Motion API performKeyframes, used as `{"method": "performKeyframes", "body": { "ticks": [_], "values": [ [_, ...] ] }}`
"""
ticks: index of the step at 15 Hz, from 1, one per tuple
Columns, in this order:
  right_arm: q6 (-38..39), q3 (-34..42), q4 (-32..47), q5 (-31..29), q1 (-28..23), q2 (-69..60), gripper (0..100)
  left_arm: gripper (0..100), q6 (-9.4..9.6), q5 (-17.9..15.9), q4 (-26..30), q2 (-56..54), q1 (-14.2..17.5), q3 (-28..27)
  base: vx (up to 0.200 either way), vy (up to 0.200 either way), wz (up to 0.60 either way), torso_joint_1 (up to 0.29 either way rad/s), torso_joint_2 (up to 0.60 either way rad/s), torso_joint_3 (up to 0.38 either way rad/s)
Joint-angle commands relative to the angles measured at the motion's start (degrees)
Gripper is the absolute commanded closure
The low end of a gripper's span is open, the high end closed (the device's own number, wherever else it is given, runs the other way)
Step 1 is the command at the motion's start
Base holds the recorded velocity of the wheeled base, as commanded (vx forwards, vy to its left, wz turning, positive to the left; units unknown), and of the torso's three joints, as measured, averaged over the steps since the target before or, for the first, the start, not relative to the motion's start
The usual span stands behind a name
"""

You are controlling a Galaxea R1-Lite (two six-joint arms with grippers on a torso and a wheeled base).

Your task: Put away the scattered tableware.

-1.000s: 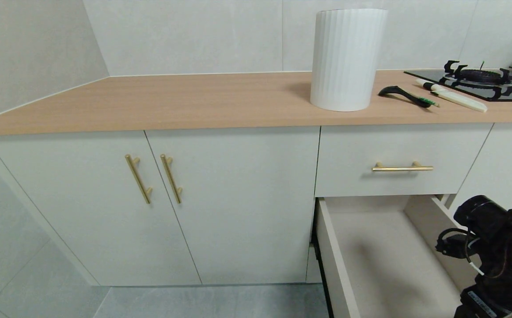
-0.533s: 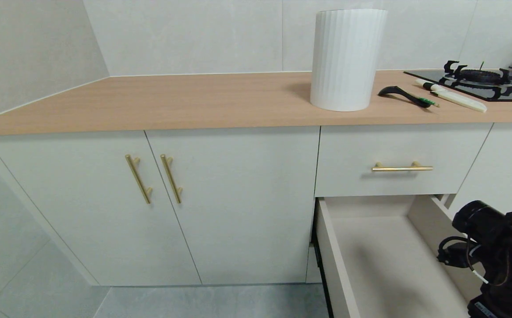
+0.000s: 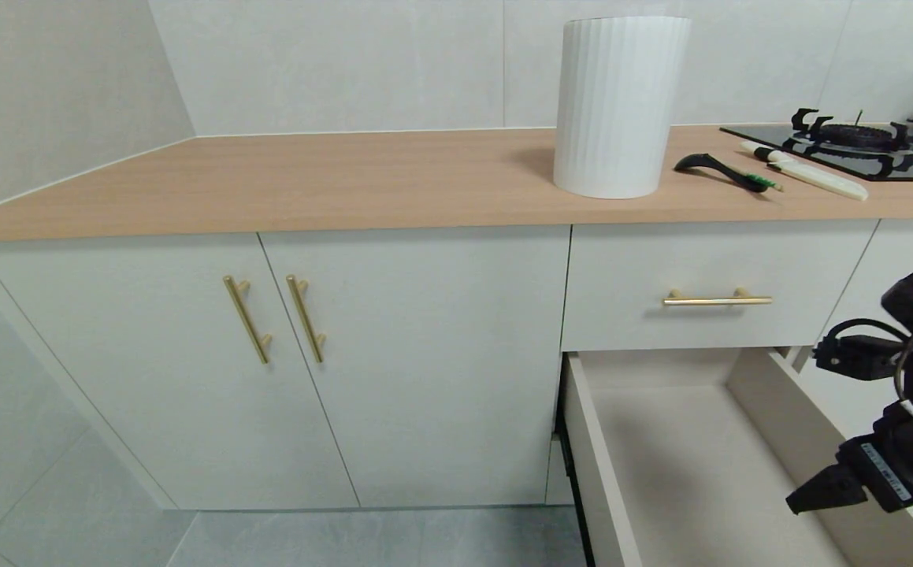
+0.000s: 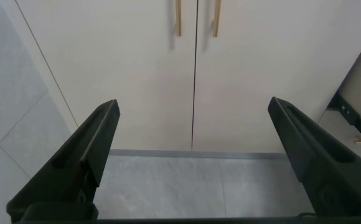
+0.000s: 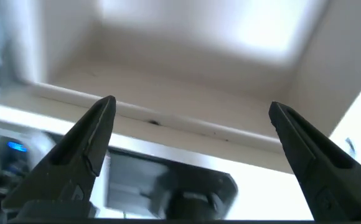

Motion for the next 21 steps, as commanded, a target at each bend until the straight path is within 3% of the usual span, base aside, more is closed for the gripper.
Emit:
{"method": "performKeyframes", "body": {
  "ticks": [1, 7, 17, 21],
  "values": [
    [0.3, -1.2, -0.2, 0.5, 0.0, -7.8, 0, 0, -0.01, 0.0, 0.0, 0.1, 0.0, 0.0, 0.0, 0.0, 0.0, 0.0, 0.0, 0.0],
    [0.1, -1.5, -0.6, 0.5, 0.0, -11.1, 0, 0, -0.01, 0.0, 0.0, 0.1, 0.0, 0.0, 0.0, 0.0, 0.0, 0.017, -0.13, -0.184],
    [0.1, -1.4, -2.4, 0.5, 0.0, -10.1, 0, 0, -0.01, 0.0, 0.0, 0.1, 0.0, 0.0, 0.0, 0.0, 0.0, 0.12, -0.49, -0.336],
    [0.1, -2.5, -9.2, 0.5, -3.1, -8.2, 0, 0, -0.01, 0.0, 0.0, 0.1, 0.0, 0.0, 0.0, 0.0, 0.0, 0.176, -0.49, -0.31]
  ]
}}
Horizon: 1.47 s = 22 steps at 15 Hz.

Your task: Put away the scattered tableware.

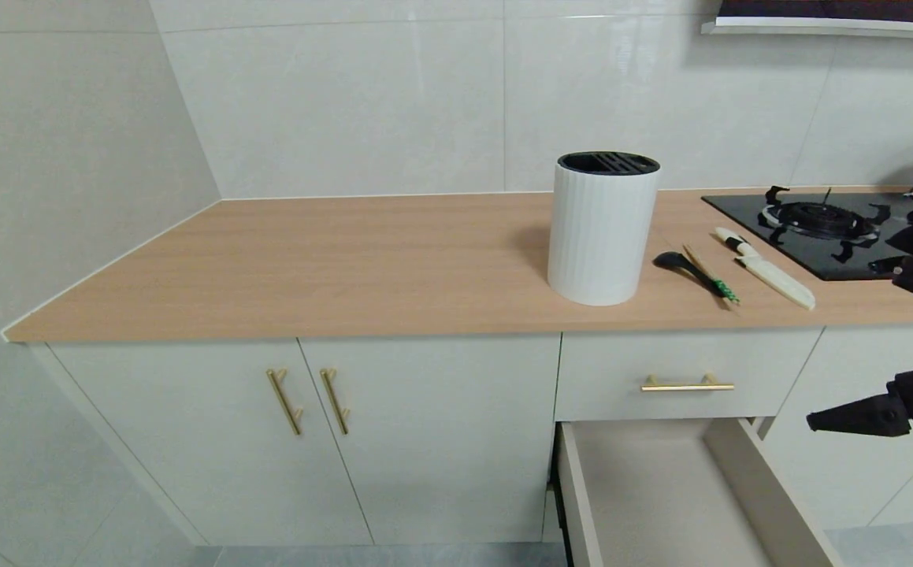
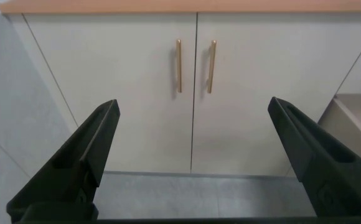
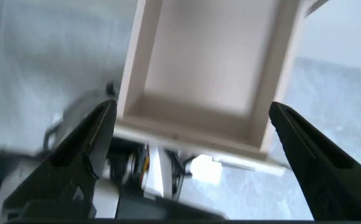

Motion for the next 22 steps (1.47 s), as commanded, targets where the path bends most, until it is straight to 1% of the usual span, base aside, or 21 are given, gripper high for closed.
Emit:
{"method": "performKeyframes", "body": {
  "ticks": [1, 2, 5, 6, 7, 8, 9, 10, 14, 16, 22],
  "values": [
    [-0.1, -3.2, -1.2, -0.1, -1.3, 3.8, 0, 0, -0.04, 0.0, 0.0, 0.0, 0.0, 0.0, 0.0, 0.0, 0.0, 0.095, -0.28, -0.163],
    [-0.1, -5.3, -1.2, -0.1, -1.5, 5.9, 0, 0, -0.04, 0.0, 0.0, 0.0, 0.0, 0.0, 0.0, 0.0, 0.0, 0.061, -0.15, -0.095],
    [0.8, -20.5, -1.1, -3.9, -4.4, 19.5, 0, 0, -0.04, 0.0, 0.0, 0.0, 0.0, 0.0, 0.0, 0.0, 0.0, 0.014, -0.03, -0.02],
    [3.2, -25.1, -0.5, -4.2, -4.8, 23.0, 0, 0, -0.04, 0.0, 0.0, 0.0, 0.0, 0.0, 0.0, 0.0, 0.0, 0.0, 0.0, 0.0],
    [5.6, -30.7, 1.3, -4.4, -5.0, 26.7, 0, 0, -0.04, 0.0, 0.0, 0.0, 0.0, 0.0, 0.0, 0.0, 0.0, 0.0, 0.0, 0.0],
    [8.4, -37.2, 6.1, -5.6, -5.0, 31.4, 0, 0, -0.04, 0.0, 0.0, 0.0, 0.0, 0.0, 0.0, 0.0, 0.0, 0.0, 0.0, 0.0],
    [9.6, -40.2, 8.8, -6.7, -4.9, 34.3, 0, 0, -0.04, 0.0, 0.0, 0.0, 0.0, 0.0, 0.0, 0.0, 0.0, 0.0, 0.0, 0.0],
    [9.7, -41.4, 9.0, -8.0, -4.9, 36.6, 0, 0, -0.04, 0.0, 0.0, 0.0, 0.0, 0.0, 0.0, 0.0, 0.0, 0.0, 0.0, 0.0],
    [11.1, -46.3, 8.3, -8.1, -4.9, 43.0, 0, 0, -0.04, 0.0, 0.0, 0.0, 0.0, 0.0, 0.0, 0.0, 0.0, 0.0, 0.0, 0.0],
    [13.6, -48.4, 7.1, -8.1, -4.9, 45.5, 0, 0, -0.04, 0.0, 0.0, 0.0, 0.0, 0.0, 0.0, 0.0, 0.0, 0.0, 0.0, 0.0],
    [14.3, -49.1, 1.6, -8.2, -4.9, 48.0, 0, 0, -0.04, 0.0, 0.0, 0.0, 0.0, 0.0, 0.0, 0.0, 0.0, 0.0, 0.0, 0.0]
  ]
}}
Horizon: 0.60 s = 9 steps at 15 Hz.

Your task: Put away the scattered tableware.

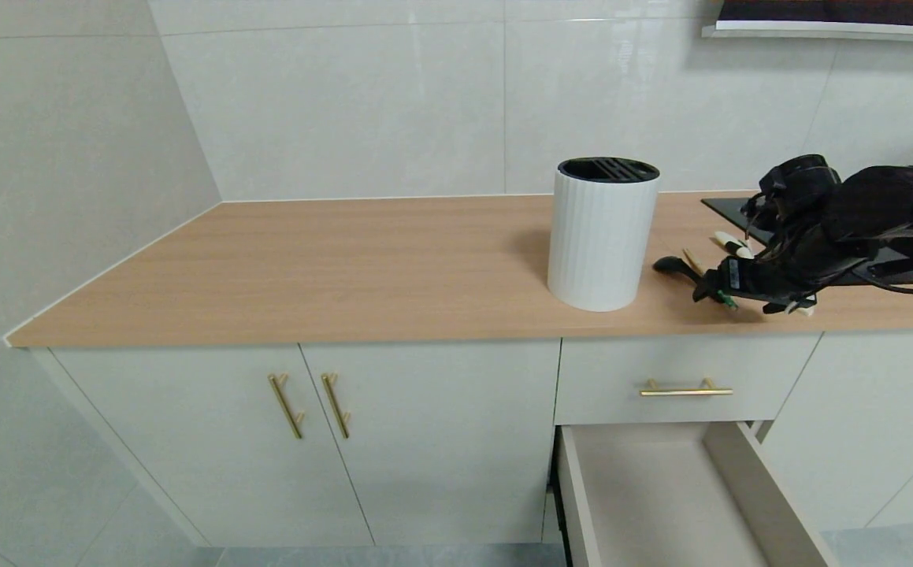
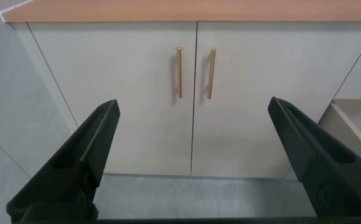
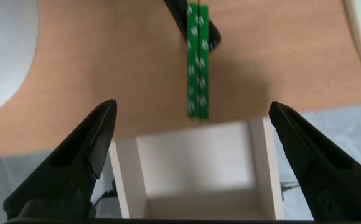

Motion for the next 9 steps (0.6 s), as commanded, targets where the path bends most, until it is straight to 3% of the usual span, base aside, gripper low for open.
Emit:
{"method": "performKeyframes", "body": {
  "ticks": [1, 8, 9],
  "values": [
    [0.1, 0.0, -0.2, 0.0, 0.0, 1.1, 0, 0, -0.01, 0.0, 0.0, 0.0, 0.0, 0.0, 0.0, 0.0, 0.0, 0.0, 0.0, 0.0],
    [1.4, 0.1, -3.4, -0.5, 0.0, 2.2, 0, 0, -0.01, 0.0, 0.0, 0.0, 0.0, 0.0, 0.0, 0.0, 0.0, 0.0, 0.0, 0.0],
    [1.4, 0.0, -3.5, -0.5, 0.0, 2.4, 100, 0, -0.01, 0.0, 0.0, 0.0, 0.0, 0.0, 0.0, 0.0, 0.0, 0.0, 0.0, 0.0]
  ]
}}
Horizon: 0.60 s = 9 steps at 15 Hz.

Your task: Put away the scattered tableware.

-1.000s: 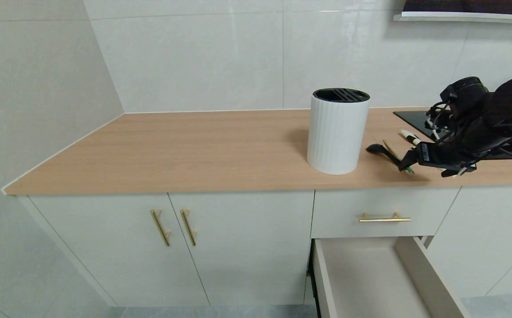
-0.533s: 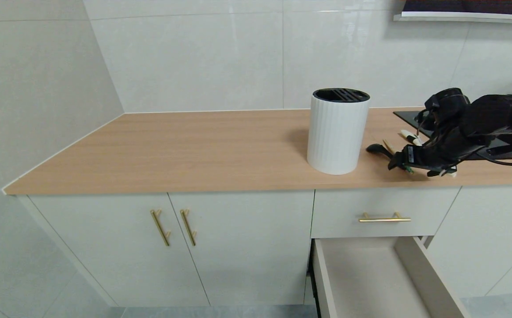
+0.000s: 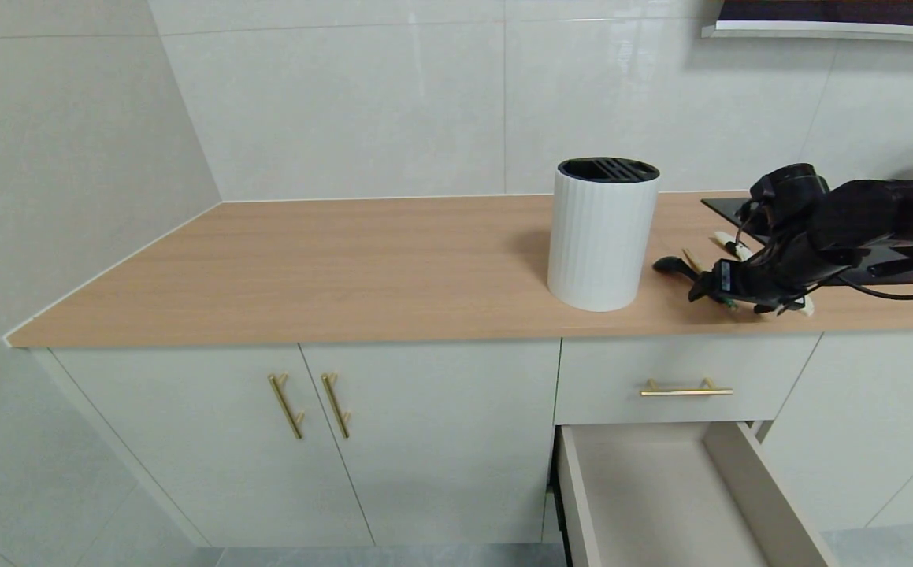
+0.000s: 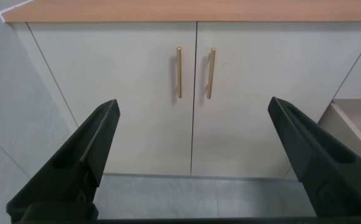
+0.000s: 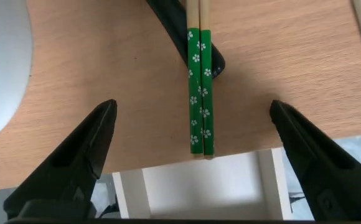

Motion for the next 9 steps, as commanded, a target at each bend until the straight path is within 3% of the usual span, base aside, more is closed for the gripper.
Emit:
{"method": "performKeyframes", "body": {
  "ticks": [1, 9],
  "values": [
    [0.0, -0.1, 0.0, 0.0, 0.0, 0.4, 100, 0, -0.01, 0.0, 0.0, 0.0, 0.0, 0.0, 0.0, 0.0, 0.0, 0.0, 0.0, 0.0],
    [0.1, 0.2, 0.1, -0.6, -0.7, -1.4, 100, 0, -0.01, 0.0, 0.0, 0.0, 0.0, 0.0, 0.0, 0.0, 0.0, 0.0, 0.0, 0.0]
  ]
}}
